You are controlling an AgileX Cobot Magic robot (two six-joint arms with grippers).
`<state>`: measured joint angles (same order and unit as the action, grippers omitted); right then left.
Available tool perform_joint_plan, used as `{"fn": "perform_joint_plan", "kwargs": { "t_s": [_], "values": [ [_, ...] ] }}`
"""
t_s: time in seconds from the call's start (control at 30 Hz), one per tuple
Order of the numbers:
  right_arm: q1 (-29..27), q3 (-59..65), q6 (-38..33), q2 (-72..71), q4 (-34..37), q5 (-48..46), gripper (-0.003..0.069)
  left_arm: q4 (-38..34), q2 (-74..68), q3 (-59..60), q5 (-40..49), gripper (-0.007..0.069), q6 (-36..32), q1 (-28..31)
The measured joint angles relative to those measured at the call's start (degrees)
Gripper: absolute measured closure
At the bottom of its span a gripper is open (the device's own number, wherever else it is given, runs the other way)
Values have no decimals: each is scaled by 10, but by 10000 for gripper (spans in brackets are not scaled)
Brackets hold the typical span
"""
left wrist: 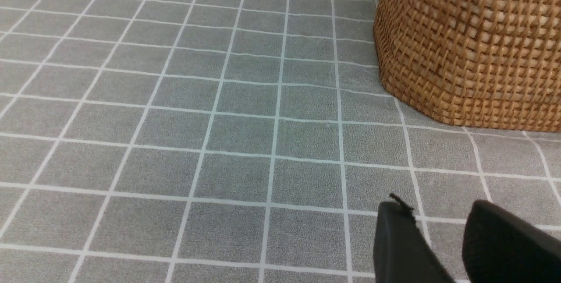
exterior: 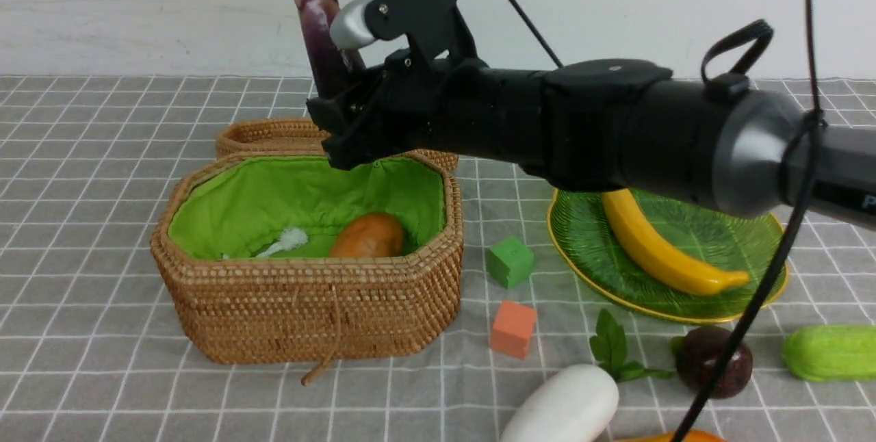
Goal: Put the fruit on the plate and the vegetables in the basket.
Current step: Grab an eggplant with your right arm and place it in the basket on the left, then take a daikon with your right arm and place it on the basket on the left.
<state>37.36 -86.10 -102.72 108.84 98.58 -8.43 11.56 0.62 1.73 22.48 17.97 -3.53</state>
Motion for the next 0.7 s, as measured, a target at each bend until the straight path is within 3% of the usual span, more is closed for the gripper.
{"fn": "perform_joint_plan", "kwargs": {
  "t_s": [0.1,0.23,0.3,0.37,0.5,0.57,0.6,0.7],
  "values": [
    [-1,0,6,3,2,15,234,0,0,0,0,403,0,0],
    [-1,-2,25,2,4,10,58,0,0,0,0,401,0,0],
    [-1,-3,33,1,4,-4,4,0,0,0,0,398,0,0],
    [-1,-3,41,-1,4,-19,-13,0,0,0,0,396,0,0],
    [-1,-4,122,-21,-21,-150,-3,0,0,0,0,392,0,0],
    [-1,-6,192,-29,-97,-293,25,0,0,0,0,389,0,0],
    [-1,-6,204,-30,-114,-305,28,0,0,0,0,389,0,0],
    [4,-8,291,-35,-247,-458,59,0,0,0,0,387,0,0]
  ]
}}
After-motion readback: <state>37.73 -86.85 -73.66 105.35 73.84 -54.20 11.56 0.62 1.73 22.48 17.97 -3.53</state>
